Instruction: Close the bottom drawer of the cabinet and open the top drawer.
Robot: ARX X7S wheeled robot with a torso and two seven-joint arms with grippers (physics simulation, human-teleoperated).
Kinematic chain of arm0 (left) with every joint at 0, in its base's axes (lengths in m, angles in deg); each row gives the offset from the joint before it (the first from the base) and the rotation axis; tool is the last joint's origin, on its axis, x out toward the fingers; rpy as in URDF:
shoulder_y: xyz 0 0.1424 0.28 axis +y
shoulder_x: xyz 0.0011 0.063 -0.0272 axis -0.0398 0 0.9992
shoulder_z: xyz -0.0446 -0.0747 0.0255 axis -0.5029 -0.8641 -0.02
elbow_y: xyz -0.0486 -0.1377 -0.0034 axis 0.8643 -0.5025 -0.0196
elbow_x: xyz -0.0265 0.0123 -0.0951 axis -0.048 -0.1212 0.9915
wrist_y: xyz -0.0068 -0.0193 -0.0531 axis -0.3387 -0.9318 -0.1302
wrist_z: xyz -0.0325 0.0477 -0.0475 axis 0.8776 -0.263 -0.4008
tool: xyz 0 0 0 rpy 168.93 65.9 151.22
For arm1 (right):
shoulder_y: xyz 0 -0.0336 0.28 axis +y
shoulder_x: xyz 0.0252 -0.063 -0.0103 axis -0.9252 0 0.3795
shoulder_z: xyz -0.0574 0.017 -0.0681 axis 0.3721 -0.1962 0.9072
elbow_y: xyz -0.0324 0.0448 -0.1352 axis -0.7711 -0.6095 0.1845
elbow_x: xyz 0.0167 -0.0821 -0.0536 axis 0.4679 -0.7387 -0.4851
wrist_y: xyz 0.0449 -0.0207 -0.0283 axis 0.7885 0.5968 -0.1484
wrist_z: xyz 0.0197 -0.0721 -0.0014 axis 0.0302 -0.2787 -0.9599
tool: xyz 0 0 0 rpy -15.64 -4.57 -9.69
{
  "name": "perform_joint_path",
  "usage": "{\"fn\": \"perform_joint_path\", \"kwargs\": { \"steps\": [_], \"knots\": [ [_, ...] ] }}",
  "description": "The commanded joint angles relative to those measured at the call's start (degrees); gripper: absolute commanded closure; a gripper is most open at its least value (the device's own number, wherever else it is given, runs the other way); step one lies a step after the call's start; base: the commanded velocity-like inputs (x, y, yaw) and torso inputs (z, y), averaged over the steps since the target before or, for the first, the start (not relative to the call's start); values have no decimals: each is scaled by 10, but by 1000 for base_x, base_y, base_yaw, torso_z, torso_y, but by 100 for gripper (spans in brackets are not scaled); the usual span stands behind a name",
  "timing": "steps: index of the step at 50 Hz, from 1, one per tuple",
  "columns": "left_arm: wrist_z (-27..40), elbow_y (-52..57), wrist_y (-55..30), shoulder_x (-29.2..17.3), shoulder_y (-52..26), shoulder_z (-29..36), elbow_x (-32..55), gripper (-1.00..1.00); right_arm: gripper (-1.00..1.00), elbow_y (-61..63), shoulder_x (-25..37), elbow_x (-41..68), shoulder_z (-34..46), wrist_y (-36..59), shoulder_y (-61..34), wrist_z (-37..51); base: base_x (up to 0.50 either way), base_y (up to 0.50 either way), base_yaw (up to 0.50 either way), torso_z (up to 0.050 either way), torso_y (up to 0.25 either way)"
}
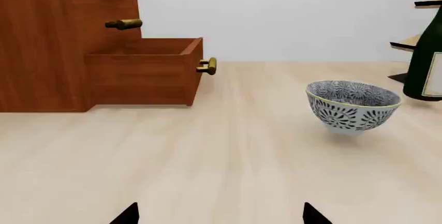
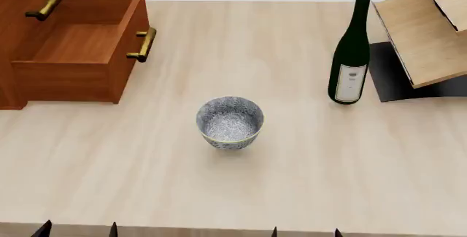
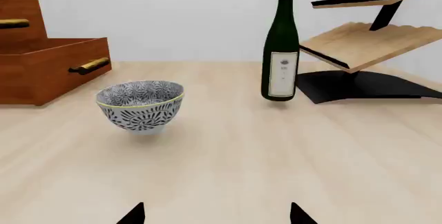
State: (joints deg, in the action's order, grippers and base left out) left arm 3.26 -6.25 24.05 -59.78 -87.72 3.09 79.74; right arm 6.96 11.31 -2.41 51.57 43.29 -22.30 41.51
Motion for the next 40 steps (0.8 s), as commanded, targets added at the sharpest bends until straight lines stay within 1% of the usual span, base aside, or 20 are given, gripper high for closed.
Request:
{"fn": "perform_joint_path", "kwargs": {
  "steps": [1,3,4,5,6,9,12,14,15,16,17,19,28,40],
  "knots": [
    [6,0,0,-6,0,6,6,-100,-100,0,5,5,7,0,0,7,0,0,0,0,0],
    [0,-5,25,-13,0,17,6,-100,-100,-5,9,12,11,0,-2,12,0,0,0,0,0],
    [-7,2,2,-15,2,22,17,-100,-100,-10,11,12,14,-1,-3,16,0,0,0,0,0],
    [-13,2,0,-14,2,21,38,-100,-100,-13,13,13,18,-4,-4,20,0,0,0,0,0],
    [-3,-1,6,-16,1,23,29,-100,-100,-12,15,15,21,-2,-4,22,0,0,0,0,0],
    [-5,-1,2,-20,0,24,50,-100,-100,-11,19,21,27,2,-3,28,0,0,0,0,0],
    [-3,-3,11,-26,1,32,50,-100,-100,-15,23,26,34,1,-4,31,0,0,0,0,0],
    [-4,-13,33,-32,1,42,40,-100,-100,-8,24,29,38,6,-3,34,0,0,0,0,0],
    [-14,-6,19,-33,2,40,60,-100,-100,-11,25,31,40,4,-3,34,0,0,0,0,0],
    [-26,7,23,-30,9,31,95,-100,-100,-12,26,30,42,4,-3,36,0,0,0,0,0],
    [-10,13,11,-31,7,34,78,-100,-100,-12,27,32,43,3,-3,37,0,0,0,50,0],
    [-4,11,22,-34,5,39,68,-100,-100,-13,29,36,44,2,-4,39,0,0,0,50,0],
    [0,34,5,-41,3,47,90,-100,-100,-2,36,48,52,13,-8,50,0,0,0,50,0],
    [9,42,4,-51,3,57,98,-100,-100,17,46,57,62,24,-8,60,0,0,0,50,0]
  ]
}}
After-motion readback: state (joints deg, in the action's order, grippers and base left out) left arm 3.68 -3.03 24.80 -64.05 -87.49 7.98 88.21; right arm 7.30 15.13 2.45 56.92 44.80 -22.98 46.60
